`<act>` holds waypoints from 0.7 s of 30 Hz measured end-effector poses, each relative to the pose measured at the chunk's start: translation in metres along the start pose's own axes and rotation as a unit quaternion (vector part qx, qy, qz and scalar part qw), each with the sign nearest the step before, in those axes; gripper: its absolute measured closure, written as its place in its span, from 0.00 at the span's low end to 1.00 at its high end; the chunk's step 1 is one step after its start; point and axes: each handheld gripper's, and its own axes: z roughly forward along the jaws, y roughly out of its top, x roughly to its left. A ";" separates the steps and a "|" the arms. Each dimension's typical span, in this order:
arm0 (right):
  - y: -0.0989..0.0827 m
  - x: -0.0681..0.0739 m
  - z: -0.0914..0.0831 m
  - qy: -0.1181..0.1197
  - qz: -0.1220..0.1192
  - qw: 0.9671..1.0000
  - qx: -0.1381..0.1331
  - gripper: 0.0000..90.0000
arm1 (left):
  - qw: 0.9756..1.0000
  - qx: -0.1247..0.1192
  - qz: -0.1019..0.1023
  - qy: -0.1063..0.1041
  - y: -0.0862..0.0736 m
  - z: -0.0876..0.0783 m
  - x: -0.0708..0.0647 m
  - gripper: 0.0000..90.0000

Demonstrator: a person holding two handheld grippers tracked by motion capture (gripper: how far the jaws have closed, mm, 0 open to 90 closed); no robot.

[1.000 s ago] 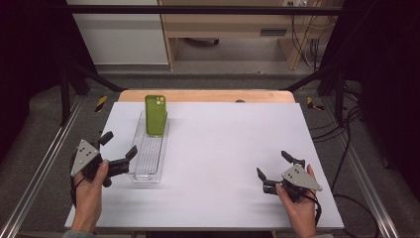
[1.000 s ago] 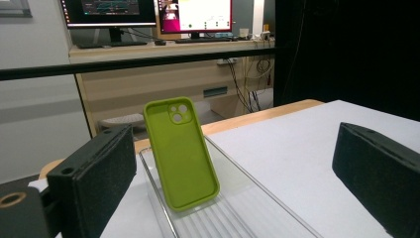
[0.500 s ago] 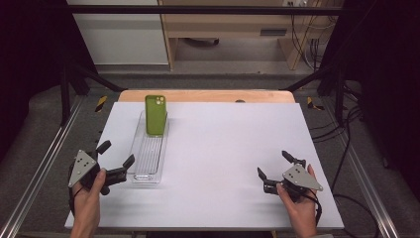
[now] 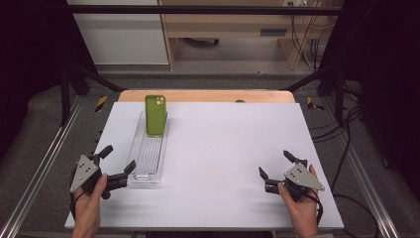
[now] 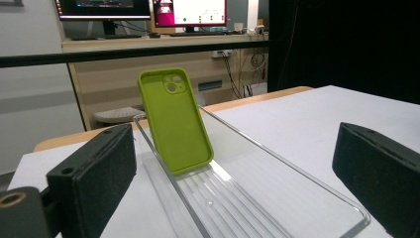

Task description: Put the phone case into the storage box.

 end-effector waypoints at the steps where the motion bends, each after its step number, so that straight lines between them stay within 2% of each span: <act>1: 0.000 0.000 0.000 0.000 0.000 1.000 0.000 0.05 | 1.000 0.001 0.001 -0.002 -0.001 0.000 -0.001 0.03; 6: 0.000 -0.001 -0.001 -0.002 0.002 1.000 0.000 0.05 | 1.000 0.007 0.009 -0.005 -0.005 0.000 -0.004 0.03; 21: -0.003 -0.006 -0.002 -0.004 0.008 1.000 0.002 0.05 | 1.000 0.017 0.010 -0.011 -0.020 0.000 -0.007 0.03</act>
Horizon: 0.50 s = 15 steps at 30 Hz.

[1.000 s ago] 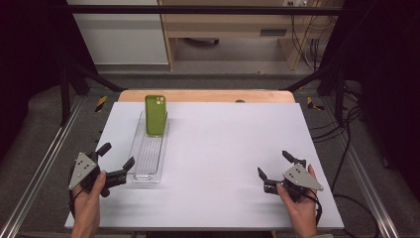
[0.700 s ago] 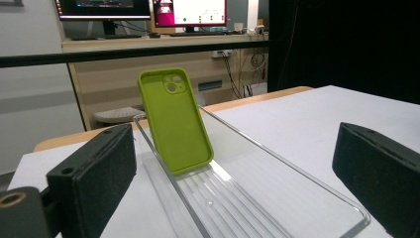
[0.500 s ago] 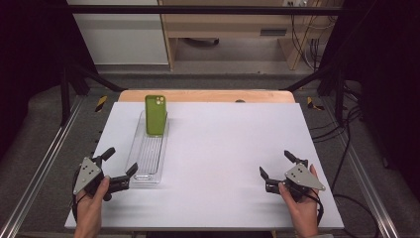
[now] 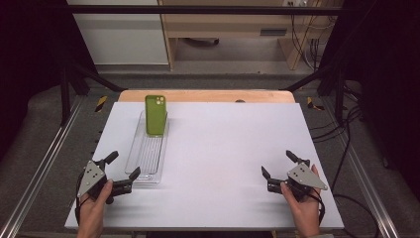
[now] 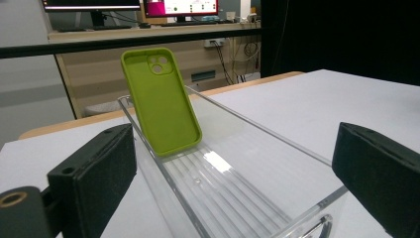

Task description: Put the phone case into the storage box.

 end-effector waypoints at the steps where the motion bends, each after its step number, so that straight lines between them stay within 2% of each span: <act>1: 0.000 0.000 0.000 0.000 0.000 1.000 0.001 0.05 | 1.000 0.000 -0.002 0.000 -0.002 0.000 0.000 0.04; 11: -0.002 -0.003 0.000 -0.003 0.008 1.000 0.001 0.05 | 1.000 -0.017 -0.006 -0.013 -0.007 -0.008 -0.001 0.04; 15: -0.005 -0.008 0.000 0.000 0.028 1.000 0.004 0.05 | 0.999 -0.027 -0.014 -0.015 -0.007 -0.012 -0.007 0.04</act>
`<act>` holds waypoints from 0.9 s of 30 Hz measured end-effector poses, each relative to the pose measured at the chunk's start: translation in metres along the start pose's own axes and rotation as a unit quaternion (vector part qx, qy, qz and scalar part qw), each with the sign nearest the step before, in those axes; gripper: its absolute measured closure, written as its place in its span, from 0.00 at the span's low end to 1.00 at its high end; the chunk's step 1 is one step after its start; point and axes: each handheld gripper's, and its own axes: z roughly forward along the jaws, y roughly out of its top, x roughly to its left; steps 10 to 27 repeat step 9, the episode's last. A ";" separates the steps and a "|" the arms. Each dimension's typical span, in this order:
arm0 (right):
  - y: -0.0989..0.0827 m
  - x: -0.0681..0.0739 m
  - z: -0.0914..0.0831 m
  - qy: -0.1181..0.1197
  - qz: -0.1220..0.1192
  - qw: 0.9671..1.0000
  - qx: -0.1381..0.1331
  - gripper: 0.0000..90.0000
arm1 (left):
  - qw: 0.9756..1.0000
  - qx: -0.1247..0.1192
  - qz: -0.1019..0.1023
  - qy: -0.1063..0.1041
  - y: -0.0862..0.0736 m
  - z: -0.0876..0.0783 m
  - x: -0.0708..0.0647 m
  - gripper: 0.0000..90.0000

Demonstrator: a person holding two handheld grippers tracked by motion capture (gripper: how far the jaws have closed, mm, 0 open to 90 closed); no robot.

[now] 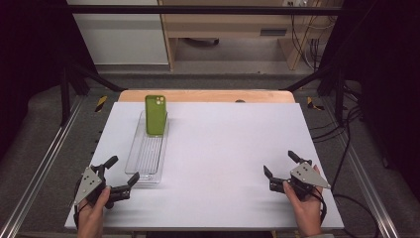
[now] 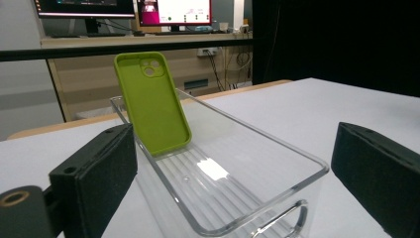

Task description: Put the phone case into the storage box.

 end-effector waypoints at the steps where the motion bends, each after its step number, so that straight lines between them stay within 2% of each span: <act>1: -0.001 -0.001 0.000 0.001 0.007 1.000 0.001 0.05 | 1.000 -0.001 -0.002 0.001 0.000 0.000 -0.001 0.03; 3: -0.004 -0.005 0.002 0.005 0.022 1.000 0.012 0.05 | 1.000 -0.003 -0.006 0.002 0.001 0.001 -0.001 0.03; 6: -0.008 -0.010 0.002 0.005 0.053 0.999 0.011 0.05 | 1.000 -0.013 -0.015 0.008 0.005 0.003 -0.002 0.03; 9: -0.009 -0.014 0.001 -0.001 0.072 0.997 0.005 0.04 | 0.999 -0.023 -0.023 0.014 0.009 0.004 -0.003 0.03; 27: -0.009 -0.014 0.001 -0.001 0.072 0.997 0.005 0.04 | 0.999 -0.023 -0.023 0.014 0.009 0.004 -0.003 0.03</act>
